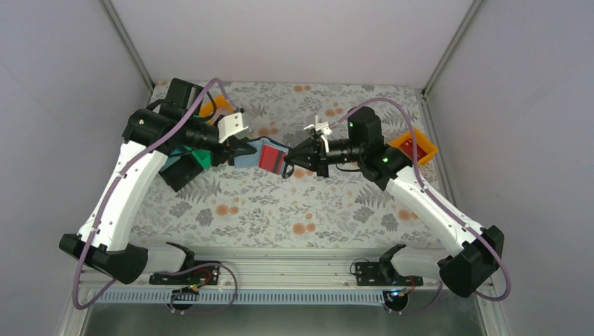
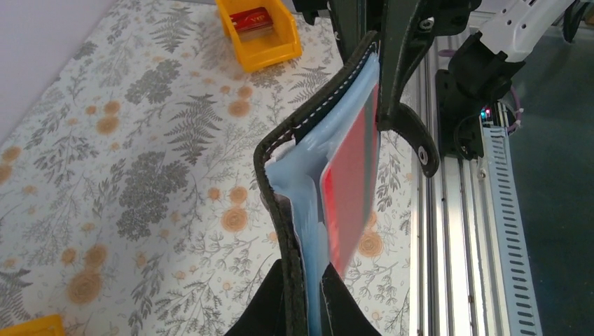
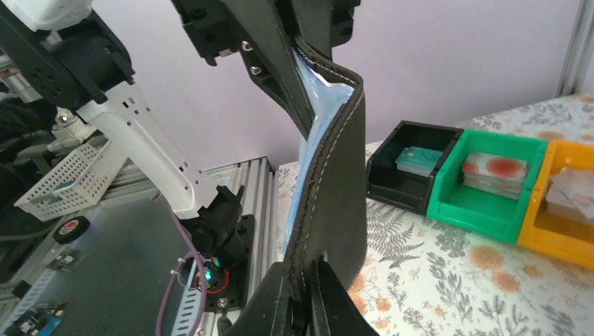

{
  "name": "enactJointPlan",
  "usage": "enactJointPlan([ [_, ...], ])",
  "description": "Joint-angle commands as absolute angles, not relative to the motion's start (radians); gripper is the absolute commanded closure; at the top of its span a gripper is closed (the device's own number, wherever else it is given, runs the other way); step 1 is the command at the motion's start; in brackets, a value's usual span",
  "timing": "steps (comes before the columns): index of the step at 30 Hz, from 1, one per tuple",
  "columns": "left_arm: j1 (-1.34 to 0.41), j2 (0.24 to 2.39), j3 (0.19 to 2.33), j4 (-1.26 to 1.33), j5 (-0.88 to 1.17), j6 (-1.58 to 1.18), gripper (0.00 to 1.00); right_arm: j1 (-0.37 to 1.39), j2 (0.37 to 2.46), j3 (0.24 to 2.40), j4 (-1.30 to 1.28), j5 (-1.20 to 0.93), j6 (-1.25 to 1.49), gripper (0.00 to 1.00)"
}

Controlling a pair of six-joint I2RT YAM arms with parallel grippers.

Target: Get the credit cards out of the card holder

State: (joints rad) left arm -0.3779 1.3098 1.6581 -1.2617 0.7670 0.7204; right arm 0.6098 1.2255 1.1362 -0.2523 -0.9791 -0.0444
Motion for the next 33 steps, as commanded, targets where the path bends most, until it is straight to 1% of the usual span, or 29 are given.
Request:
enactJointPlan([
  [1,-0.382,1.297,1.652,-1.249,0.794,0.713,0.98,0.619,1.215,1.133,-0.196,-0.931,-0.008,0.96],
  [8,-0.38,1.28,1.637,-1.222,0.774,0.692,0.98,0.61,1.207,1.107,-0.193,-0.847,0.037,0.96],
  [9,-0.38,1.278,1.64,-1.226,0.782,0.694,0.98,0.61,1.212,1.107,-0.195,-0.847,0.046,0.92],
  [11,-0.38,1.279,1.643,-1.232,0.802,0.698,0.98,0.61,1.229,1.111,-0.194,-0.87,0.056,0.76],
  [12,-0.381,1.281,1.644,-1.232,0.808,0.7,0.98,0.611,1.237,1.112,-0.186,-0.888,0.062,0.72],
  [14,-0.38,1.284,1.644,-1.232,0.811,0.7,0.98,0.615,1.248,1.113,-0.168,-0.897,0.075,0.69],
  [15,-0.38,1.287,1.644,-1.232,0.81,0.7,0.98,0.615,1.249,1.113,-0.162,-0.896,0.077,0.71],
  [18,-0.381,1.284,1.642,-1.235,0.81,0.703,0.98,0.615,1.239,1.105,-0.14,-0.902,0.079,0.85],
  [19,-0.38,1.283,1.639,-1.235,0.81,0.704,0.98,0.615,1.233,1.1,-0.135,-0.901,0.078,0.92],
  [20,-0.38,1.282,1.636,-1.233,0.808,0.705,0.98,0.616,1.228,1.095,-0.134,-0.897,0.076,0.95],
  [22,-0.378,1.279,1.623,-1.218,0.785,0.692,0.97,0.615,1.22,1.088,-0.139,-0.886,0.074,0.96],
  [23,-0.374,1.279,1.617,-1.204,0.763,0.677,0.93,0.614,1.217,1.086,-0.141,-0.886,0.074,0.96],
  [25,-0.354,1.285,1.601,-1.155,0.698,0.642,0.8,0.613,1.218,1.085,-0.154,-0.885,0.084,0.96],
  [28,-0.276,1.305,1.599,-1.108,0.641,0.61,0.7,0.611,1.232,1.09,-0.188,-0.847,0.121,0.96],
  [30,-0.21,1.317,1.606,-1.084,0.638,0.606,0.63,0.608,1.247,1.104,-0.229,-0.762,0.176,0.96],
  [33,-0.138,1.314,1.61,-1.058,0.631,0.623,0.48,0.597,1.305,1.15,-0.326,-0.547,0.322,0.96],
])
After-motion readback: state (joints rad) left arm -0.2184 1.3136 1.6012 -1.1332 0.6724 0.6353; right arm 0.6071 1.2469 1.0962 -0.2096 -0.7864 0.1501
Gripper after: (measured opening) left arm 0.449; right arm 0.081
